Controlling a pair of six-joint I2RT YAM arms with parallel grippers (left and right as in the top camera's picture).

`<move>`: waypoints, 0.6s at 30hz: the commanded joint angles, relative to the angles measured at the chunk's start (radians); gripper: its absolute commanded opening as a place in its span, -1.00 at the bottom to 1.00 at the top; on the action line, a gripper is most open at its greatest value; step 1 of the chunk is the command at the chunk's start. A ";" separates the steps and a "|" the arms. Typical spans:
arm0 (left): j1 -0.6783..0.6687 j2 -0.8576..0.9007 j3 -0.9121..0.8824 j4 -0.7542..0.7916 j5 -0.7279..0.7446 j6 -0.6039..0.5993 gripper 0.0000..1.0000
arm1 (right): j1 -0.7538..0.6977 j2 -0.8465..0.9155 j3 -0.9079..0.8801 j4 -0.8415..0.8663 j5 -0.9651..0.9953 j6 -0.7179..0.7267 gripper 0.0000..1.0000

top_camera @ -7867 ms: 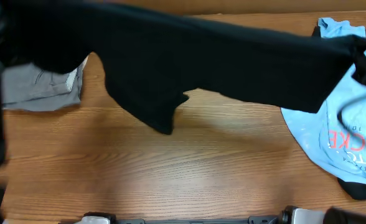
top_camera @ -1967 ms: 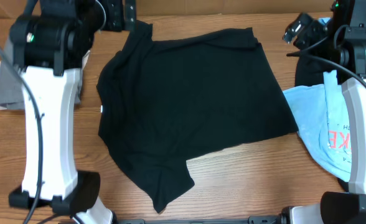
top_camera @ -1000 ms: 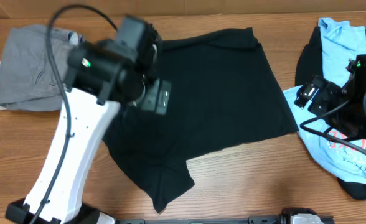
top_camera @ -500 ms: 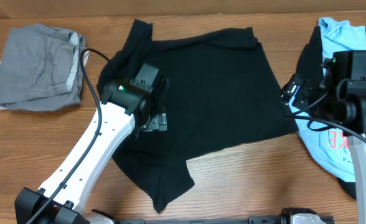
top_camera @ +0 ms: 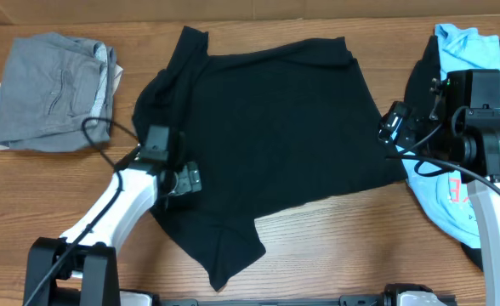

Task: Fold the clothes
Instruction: 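Move the left gripper down along the shirt's left edge to smooth it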

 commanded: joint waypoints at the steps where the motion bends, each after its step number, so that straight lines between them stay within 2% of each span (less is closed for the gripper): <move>1: 0.030 -0.019 -0.073 0.074 0.056 0.066 0.96 | 0.002 0.001 -0.002 0.004 -0.002 0.004 1.00; 8: 0.075 -0.019 -0.149 0.139 -0.061 0.075 1.00 | 0.002 0.001 -0.002 0.005 -0.002 0.004 1.00; 14: 0.201 -0.019 -0.154 0.173 -0.102 0.077 1.00 | 0.002 0.003 -0.002 0.005 -0.001 0.004 1.00; 18: 0.273 -0.019 -0.154 0.264 -0.101 0.145 1.00 | 0.002 0.018 -0.002 0.003 -0.002 0.004 1.00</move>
